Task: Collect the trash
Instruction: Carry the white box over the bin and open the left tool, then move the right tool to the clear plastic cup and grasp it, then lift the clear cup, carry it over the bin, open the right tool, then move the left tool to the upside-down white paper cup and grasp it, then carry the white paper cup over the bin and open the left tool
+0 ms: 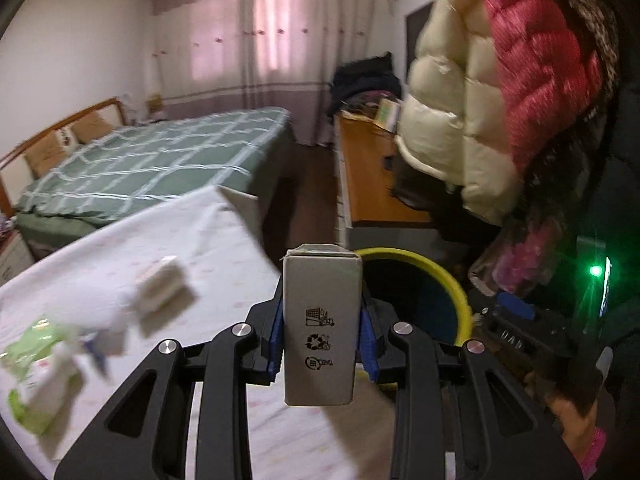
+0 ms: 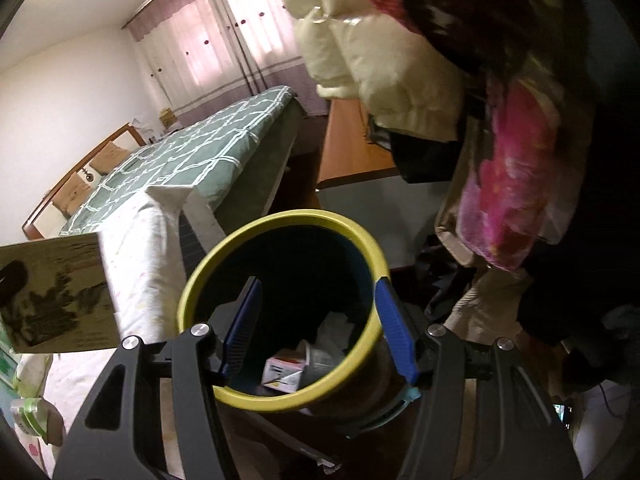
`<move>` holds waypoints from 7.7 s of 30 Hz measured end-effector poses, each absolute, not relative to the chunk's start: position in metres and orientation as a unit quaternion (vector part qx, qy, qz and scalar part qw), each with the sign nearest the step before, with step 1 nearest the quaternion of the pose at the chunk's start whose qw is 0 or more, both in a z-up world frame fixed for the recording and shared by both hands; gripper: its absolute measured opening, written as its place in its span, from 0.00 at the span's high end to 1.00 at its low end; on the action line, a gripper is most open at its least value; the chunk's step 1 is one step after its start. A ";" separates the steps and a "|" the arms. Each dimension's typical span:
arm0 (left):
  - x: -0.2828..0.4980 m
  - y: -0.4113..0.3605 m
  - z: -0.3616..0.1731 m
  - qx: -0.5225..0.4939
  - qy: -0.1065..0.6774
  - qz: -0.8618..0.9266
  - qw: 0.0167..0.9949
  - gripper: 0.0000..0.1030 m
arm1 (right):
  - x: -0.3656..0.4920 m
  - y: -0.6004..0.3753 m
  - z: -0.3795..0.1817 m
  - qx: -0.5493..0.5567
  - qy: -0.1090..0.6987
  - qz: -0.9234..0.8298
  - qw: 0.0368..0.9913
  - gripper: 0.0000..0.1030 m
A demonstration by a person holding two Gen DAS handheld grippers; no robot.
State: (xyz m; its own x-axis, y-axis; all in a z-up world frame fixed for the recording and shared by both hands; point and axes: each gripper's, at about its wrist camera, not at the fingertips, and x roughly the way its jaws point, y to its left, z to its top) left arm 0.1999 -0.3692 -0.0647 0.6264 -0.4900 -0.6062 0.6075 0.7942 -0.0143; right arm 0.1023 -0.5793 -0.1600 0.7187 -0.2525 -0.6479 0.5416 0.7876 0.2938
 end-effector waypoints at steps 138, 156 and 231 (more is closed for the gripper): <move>0.138 -0.008 -0.071 -0.077 0.312 -0.026 0.947 0.08 | 0.197 -0.417 -0.110 0.156 0.300 -0.064 0.939 0.48; 0.171 -0.025 -0.091 -0.066 0.348 -0.035 0.935 0.08 | 0.210 -0.532 -0.168 0.238 0.347 -0.217 0.881 0.43; 0.234 -0.305 -0.077 0.092 0.398 -0.302 0.861 0.34 | 0.133 -0.552 -0.152 0.185 0.321 -0.216 0.903 0.40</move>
